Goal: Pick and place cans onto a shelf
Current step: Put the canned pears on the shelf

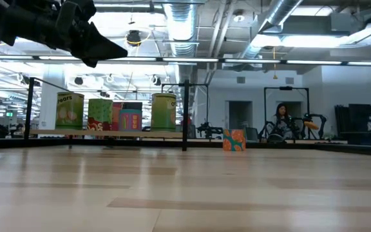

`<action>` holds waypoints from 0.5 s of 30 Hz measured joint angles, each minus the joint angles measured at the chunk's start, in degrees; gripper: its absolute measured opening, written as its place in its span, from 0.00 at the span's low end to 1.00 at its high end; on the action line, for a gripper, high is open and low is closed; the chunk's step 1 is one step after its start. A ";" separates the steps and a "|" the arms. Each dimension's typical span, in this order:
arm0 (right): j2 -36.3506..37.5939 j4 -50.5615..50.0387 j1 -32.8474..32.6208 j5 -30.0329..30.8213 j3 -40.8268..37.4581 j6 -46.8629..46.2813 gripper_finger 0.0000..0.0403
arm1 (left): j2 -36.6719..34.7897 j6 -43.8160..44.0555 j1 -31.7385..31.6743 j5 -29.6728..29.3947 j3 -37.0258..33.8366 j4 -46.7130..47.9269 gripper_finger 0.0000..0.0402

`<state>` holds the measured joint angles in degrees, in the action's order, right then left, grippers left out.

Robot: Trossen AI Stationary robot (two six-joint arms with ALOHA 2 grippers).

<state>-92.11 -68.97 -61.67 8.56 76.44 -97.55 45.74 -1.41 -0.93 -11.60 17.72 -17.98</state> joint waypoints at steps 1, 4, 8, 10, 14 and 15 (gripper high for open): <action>-0.63 -0.06 -0.11 -0.55 0.32 -0.48 0.33 | 0.00 0.04 0.00 -0.01 0.00 0.00 0.01; -1.73 -0.16 -0.04 -3.61 0.50 -1.72 0.39 | 0.00 0.39 0.00 0.01 0.00 0.01 0.01; -2.79 0.02 1.29 -7.42 0.51 -2.09 0.44 | 0.00 0.46 0.00 0.01 0.00 0.01 0.01; -2.77 0.20 2.12 -7.63 0.51 -1.64 0.45 | 0.00 0.46 0.00 0.01 0.00 0.01 0.01; -2.76 0.57 3.75 -7.56 0.51 -1.19 0.43 | 0.00 0.50 -0.02 0.01 0.00 0.01 0.01; -2.76 0.71 4.08 -7.66 0.51 -1.21 0.42 | 0.00 0.48 -0.02 0.01 0.00 0.03 0.01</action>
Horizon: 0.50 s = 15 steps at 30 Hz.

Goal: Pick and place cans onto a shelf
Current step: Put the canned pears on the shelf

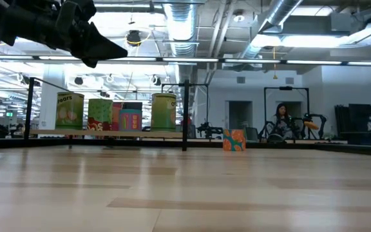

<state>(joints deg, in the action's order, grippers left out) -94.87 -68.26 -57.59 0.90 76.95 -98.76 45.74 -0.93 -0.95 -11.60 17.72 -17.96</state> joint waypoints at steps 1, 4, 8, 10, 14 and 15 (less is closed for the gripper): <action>-0.05 0.21 0.32 -0.23 0.00 -0.06 0.41 | 0.00 0.02 0.00 0.00 0.00 0.00 0.01; -0.07 2.13 1.21 -0.65 -0.40 -0.52 0.38 | 0.00 0.02 0.00 0.00 0.00 0.00 0.01; -0.11 4.23 1.53 -2.02 -2.51 -3.22 0.37 | 0.00 0.04 0.00 0.01 0.02 0.02 0.01; 0.02 4.57 1.49 -2.58 -3.19 -4.57 0.37 | 0.00 0.04 0.00 0.01 0.02 0.02 0.01; 0.02 4.43 1.44 -2.51 -3.21 -4.91 0.39 | 0.00 0.04 0.00 0.02 0.02 0.02 0.01; 0.02 4.40 1.45 -2.54 -3.21 -4.89 0.39 | 0.00 0.04 0.00 0.02 0.02 0.02 0.01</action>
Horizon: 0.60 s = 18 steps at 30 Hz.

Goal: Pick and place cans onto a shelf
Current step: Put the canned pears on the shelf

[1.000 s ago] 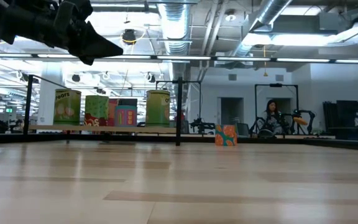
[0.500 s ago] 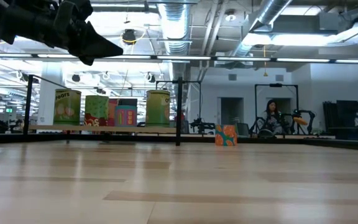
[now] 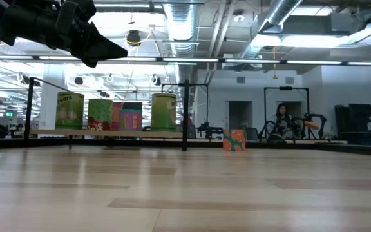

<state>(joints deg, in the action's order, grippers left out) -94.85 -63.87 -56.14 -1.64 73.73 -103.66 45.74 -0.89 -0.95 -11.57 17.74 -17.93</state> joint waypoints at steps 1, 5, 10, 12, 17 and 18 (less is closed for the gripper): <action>-0.01 -0.01 0.00 -0.09 0.00 0.00 0.39 | 0.00 0.00 0.01 0.00 0.00 0.00 0.01; -0.09 -0.43 0.00 -0.97 0.55 0.12 0.39 | 0.00 0.01 0.00 0.00 0.00 0.00 0.01; -0.07 -1.77 -0.24 -1.30 2.58 0.13 0.40 | 0.00 0.02 0.01 0.00 0.00 0.00 0.01; -0.04 -2.19 -0.52 -1.30 2.71 -0.21 0.42 | 0.00 0.02 0.00 0.00 0.00 0.00 0.01; -0.13 -1.66 -1.30 -1.31 2.42 -2.76 0.45 | 0.00 0.02 0.00 0.00 0.02 0.00 0.01; -0.13 -1.20 -1.34 -1.57 1.93 -3.63 0.44 | 0.00 0.02 0.00 0.00 0.02 0.00 0.01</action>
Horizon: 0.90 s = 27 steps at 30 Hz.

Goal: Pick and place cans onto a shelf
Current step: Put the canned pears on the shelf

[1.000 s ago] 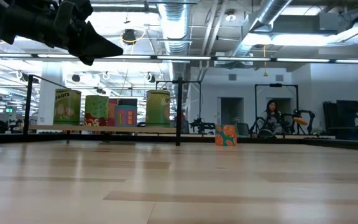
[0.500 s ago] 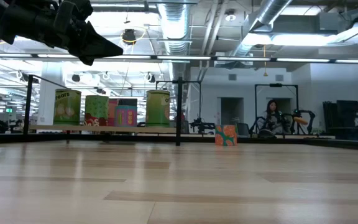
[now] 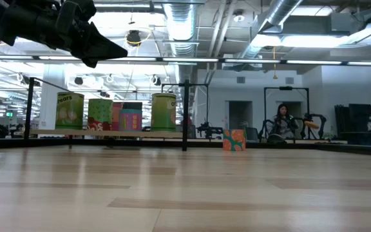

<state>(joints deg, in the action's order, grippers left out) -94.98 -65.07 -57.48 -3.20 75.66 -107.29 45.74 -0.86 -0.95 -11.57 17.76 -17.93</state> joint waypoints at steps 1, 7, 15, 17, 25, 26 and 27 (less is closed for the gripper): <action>0.00 0.29 -0.02 -0.46 -0.66 -1.05 0.44 | 0.00 0.00 0.00 0.00 0.00 0.00 0.01; -0.02 1.73 -0.21 -1.57 -2.17 -2.20 0.35 | 0.01 0.00 0.00 0.00 0.00 0.00 0.01; -0.02 0.60 0.18 0.24 -2.17 -2.23 0.20 | 0.02 0.00 0.00 0.00 0.00 0.00 0.01; -0.02 0.68 0.47 0.24 -2.17 -2.22 0.19 | 0.02 0.00 0.00 0.00 0.00 0.00 0.01; -0.29 0.82 0.82 0.26 -2.15 -1.96 0.26 | 0.02 0.00 0.00 0.00 0.00 0.00 0.01; -0.72 0.82 1.05 0.04 -2.15 -1.92 0.27 | 0.02 0.00 0.02 0.00 0.00 0.00 0.01; -1.05 0.75 1.19 -0.14 -2.07 -1.79 0.28 | 0.02 0.00 0.02 0.00 0.00 0.00 0.01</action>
<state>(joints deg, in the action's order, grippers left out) -96.03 -64.32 -56.28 -3.34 73.59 -109.08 45.76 -0.86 -0.93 -11.57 17.76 -17.93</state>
